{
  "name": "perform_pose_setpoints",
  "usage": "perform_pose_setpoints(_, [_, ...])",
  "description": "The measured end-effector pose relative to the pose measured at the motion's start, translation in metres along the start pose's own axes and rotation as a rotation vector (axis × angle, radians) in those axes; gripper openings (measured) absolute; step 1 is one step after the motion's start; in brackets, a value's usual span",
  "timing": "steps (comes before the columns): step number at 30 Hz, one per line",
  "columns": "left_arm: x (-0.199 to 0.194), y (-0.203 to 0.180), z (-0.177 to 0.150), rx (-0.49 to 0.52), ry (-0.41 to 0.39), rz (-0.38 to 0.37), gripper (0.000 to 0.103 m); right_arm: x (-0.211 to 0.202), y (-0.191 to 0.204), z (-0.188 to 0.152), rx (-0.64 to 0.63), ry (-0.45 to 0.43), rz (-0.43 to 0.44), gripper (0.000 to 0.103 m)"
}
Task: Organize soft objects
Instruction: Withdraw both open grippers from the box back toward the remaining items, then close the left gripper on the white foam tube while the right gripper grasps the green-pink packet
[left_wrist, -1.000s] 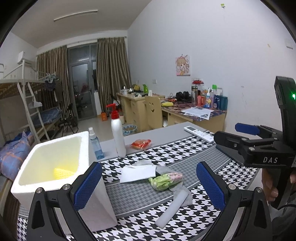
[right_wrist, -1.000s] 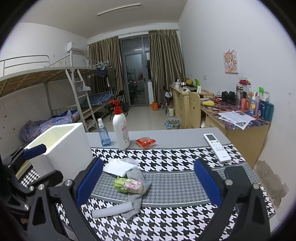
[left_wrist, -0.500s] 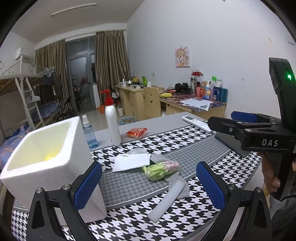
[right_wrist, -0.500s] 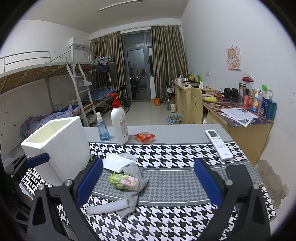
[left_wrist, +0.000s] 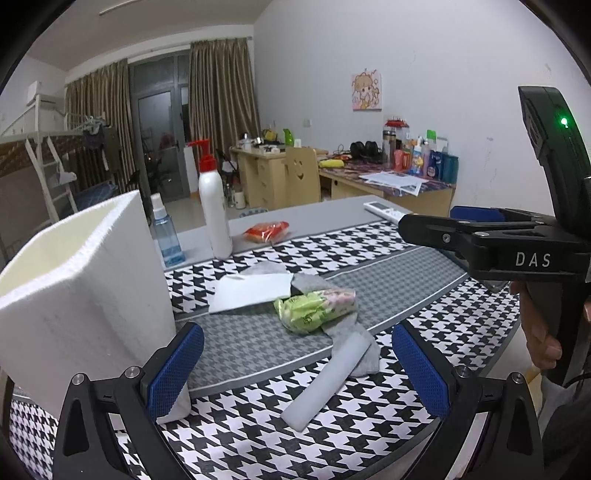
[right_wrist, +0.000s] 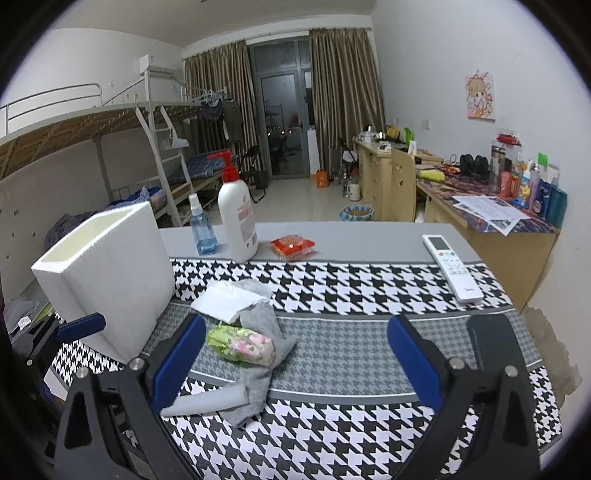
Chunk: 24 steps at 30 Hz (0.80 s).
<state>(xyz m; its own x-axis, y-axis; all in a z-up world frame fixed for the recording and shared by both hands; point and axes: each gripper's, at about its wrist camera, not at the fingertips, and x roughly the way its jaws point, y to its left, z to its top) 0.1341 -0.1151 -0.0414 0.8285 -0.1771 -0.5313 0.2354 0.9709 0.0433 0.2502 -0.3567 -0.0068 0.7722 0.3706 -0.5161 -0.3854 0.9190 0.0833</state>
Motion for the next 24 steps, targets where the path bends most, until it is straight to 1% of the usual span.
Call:
perform_pose_setpoints(9, [0.017,-0.002,-0.015,-0.004,0.055,-0.006,0.102,0.021,-0.001,-0.008,-0.018,0.076,0.024,0.1])
perform_pose_setpoints(19, [0.028,0.004,-0.021,-0.018,0.091,0.005,0.102,0.037,0.003,-0.012,-0.035,0.118,0.063,0.1])
perform_pose_setpoints(24, [0.034,0.005,-0.024,-0.017,0.111,-0.004,0.102,0.045,0.004,-0.015,-0.044,0.142,0.073,0.1])
